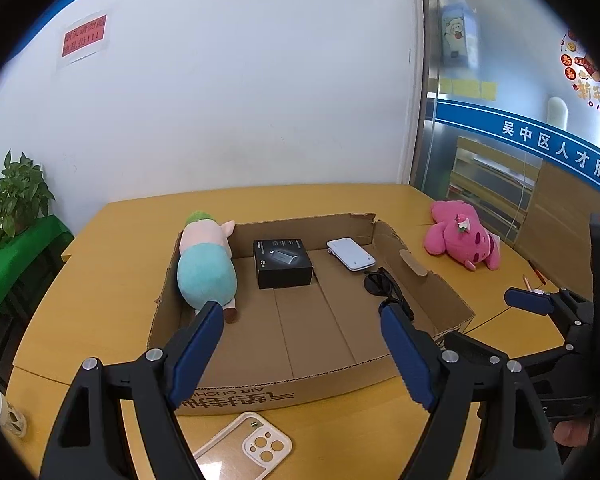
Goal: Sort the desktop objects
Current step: 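Withdraw the right gripper toward the clear phone case on the table, then close the right gripper on the rim of the clear phone case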
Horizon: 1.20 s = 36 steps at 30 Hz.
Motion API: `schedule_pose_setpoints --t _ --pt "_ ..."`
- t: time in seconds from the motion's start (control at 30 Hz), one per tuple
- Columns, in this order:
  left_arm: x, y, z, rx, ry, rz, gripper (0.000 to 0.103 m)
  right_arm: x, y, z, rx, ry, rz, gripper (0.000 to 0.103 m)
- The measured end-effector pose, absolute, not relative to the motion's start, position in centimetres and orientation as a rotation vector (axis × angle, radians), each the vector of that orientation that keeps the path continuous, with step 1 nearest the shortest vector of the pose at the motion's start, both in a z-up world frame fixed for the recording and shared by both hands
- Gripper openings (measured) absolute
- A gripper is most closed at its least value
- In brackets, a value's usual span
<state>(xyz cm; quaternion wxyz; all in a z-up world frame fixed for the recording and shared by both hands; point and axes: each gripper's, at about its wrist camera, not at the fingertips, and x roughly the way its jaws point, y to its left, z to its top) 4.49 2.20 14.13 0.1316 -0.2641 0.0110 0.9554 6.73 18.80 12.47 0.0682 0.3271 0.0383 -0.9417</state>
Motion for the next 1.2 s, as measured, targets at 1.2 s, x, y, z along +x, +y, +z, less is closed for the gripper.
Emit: schedule_pose_setpoints --t 1.2 --pt "6.9 -12.5 -3.8 -1.579 -0.500 2.631 0.077 3.0 5.2 -2.2 1.180 0.165 -2.220 0.082"
